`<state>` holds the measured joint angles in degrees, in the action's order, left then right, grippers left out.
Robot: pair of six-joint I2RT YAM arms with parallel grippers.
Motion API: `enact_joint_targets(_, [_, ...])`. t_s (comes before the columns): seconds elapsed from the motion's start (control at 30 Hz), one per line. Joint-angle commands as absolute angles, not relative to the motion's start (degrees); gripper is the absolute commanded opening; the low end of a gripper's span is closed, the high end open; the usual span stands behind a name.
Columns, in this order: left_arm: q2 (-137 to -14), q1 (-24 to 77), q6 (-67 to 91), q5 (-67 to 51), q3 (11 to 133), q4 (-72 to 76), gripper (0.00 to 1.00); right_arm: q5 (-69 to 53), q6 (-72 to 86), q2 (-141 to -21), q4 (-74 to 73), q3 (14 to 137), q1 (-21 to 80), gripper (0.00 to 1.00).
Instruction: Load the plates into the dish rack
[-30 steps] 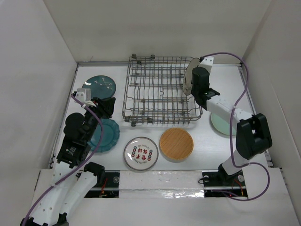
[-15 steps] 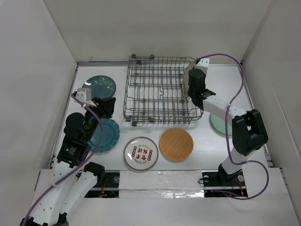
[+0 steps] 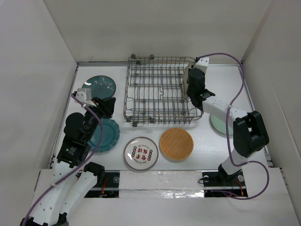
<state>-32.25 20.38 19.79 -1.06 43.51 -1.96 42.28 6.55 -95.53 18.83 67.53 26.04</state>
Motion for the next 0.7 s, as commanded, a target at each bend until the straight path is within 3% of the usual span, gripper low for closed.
enact_joint_targets(0.0, [-31.99, 20.21, 19.51, -1.76, 42.89, 1.23, 0.19, 42.19, 8.26, -92.38, 20.83, 67.06, 26.81, 0.25])
enact_joint_targets(0.33, [-31.91, 20.21, 19.51, -1.93, 42.89, 1.32, 0.19, 40.43, 12.92, -89.74, 16.0, 65.92, 27.94, 0.26])
enact_joint_targets(0.37, [-31.99, 20.21, 19.6, -1.93, 42.8, 1.32, 0.19, 40.52, 13.35, -89.65, 15.47, 65.74, 27.95, 0.31])
enact_joint_targets(0.67, [-31.82, 20.21, 19.6, -1.93, 42.89, 1.23, 0.19, 39.56, 14.68, -86.23, 14.24, 65.74, 27.95, 0.35])
